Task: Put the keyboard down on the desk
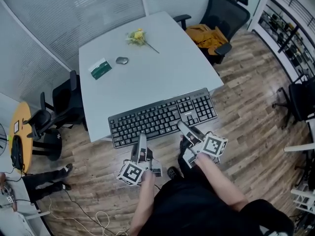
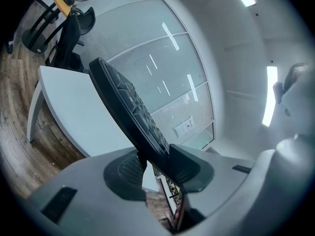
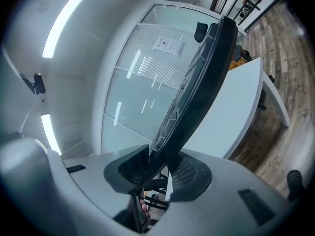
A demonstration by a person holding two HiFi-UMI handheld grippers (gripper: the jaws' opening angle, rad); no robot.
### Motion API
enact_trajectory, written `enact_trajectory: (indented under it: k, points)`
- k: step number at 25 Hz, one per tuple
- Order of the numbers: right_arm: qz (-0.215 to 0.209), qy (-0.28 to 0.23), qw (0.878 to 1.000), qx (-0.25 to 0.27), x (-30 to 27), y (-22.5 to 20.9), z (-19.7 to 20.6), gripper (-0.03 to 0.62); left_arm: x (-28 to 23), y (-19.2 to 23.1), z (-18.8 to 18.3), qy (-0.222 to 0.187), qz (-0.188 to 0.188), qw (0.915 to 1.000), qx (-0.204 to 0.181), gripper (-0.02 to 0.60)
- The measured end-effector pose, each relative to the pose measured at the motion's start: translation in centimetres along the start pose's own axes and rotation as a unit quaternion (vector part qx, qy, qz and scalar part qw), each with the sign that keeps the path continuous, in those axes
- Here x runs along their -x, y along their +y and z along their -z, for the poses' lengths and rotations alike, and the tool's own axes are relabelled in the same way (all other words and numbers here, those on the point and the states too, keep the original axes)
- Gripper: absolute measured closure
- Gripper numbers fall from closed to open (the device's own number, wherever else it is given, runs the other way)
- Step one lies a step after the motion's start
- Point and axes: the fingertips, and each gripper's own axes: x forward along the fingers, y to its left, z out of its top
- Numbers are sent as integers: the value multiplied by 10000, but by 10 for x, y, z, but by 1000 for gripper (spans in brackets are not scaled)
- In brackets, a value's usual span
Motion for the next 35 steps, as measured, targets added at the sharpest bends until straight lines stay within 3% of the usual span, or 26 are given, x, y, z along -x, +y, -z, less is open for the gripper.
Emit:
enact_trajectory:
  k: [4, 13, 25, 30, 35]
  points:
    - [-157, -3, 9999, -29, -27, -6, -42, 466, -44, -15, -11, -69, -5, 9999, -118, 459]
    - [-538, 0, 9985, 18, -28, -10, -45, 465, -44, -17, -5, -343, 134, 9990, -245, 457]
    - [-347, 483, 9977, -322, -43, -59, -28, 464, -50, 23, 20, -432, -395, 9983, 9, 456]
    - [-73, 765, 9962, -400, -91, -68, -62, 464, -97, 24, -5, -375, -781, 9961, 162, 456]
    - [-14, 897, 9952, -386, -132, -72, -71, 462, -125, 37, -30, -476, -773, 9957, 193, 456]
